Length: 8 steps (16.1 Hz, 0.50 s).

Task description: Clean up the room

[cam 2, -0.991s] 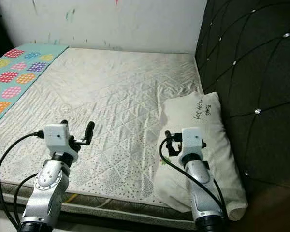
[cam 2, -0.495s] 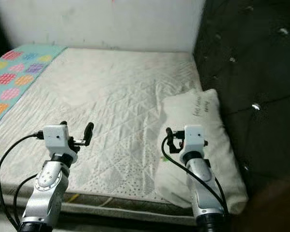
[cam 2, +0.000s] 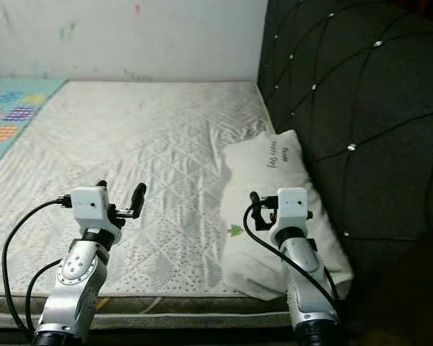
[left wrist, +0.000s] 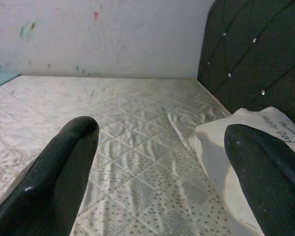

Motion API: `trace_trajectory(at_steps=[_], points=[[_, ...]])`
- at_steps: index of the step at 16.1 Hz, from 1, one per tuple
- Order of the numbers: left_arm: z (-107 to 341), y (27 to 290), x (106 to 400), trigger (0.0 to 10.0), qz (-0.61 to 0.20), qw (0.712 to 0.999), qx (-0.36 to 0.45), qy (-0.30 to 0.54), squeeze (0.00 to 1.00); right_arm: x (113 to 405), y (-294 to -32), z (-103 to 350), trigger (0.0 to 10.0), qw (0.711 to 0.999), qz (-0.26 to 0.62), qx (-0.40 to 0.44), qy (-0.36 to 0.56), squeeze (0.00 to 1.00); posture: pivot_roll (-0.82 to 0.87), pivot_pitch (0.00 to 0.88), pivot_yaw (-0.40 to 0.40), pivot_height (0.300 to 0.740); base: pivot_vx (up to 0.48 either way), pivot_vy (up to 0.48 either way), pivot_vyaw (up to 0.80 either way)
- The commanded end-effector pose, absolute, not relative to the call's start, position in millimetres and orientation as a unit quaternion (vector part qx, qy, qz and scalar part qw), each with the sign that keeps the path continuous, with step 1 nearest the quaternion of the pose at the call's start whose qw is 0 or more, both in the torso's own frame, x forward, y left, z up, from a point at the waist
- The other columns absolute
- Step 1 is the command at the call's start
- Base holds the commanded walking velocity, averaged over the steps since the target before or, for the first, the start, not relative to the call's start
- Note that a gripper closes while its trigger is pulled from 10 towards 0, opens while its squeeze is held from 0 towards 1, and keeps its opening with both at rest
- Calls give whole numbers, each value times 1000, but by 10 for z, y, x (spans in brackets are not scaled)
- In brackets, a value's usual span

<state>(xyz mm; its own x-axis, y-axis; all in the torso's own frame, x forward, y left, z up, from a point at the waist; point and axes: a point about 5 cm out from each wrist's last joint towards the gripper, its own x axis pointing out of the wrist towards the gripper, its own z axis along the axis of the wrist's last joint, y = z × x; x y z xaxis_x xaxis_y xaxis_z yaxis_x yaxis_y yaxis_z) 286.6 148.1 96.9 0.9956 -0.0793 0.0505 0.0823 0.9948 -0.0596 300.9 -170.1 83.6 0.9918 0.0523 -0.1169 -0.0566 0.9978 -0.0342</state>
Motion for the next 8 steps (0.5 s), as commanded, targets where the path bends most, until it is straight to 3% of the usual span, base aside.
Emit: trace_trajectory(at_steps=[1, 8], points=[[974, 1527, 2859, 10000, -33, 999, -28, -26, 0, 3029, -1691, 864, 10000, 998, 30, -20, 55, 0, -40, 0, 40, 740, 0, 480, 0], [983, 1520, 2879, 10000, -35, 999, -27, -28, 0, 3043, -1675, 860, 10000, 998, 33, -26, 55, 0, -44, 0, 44, 740, 0, 480, -118]])
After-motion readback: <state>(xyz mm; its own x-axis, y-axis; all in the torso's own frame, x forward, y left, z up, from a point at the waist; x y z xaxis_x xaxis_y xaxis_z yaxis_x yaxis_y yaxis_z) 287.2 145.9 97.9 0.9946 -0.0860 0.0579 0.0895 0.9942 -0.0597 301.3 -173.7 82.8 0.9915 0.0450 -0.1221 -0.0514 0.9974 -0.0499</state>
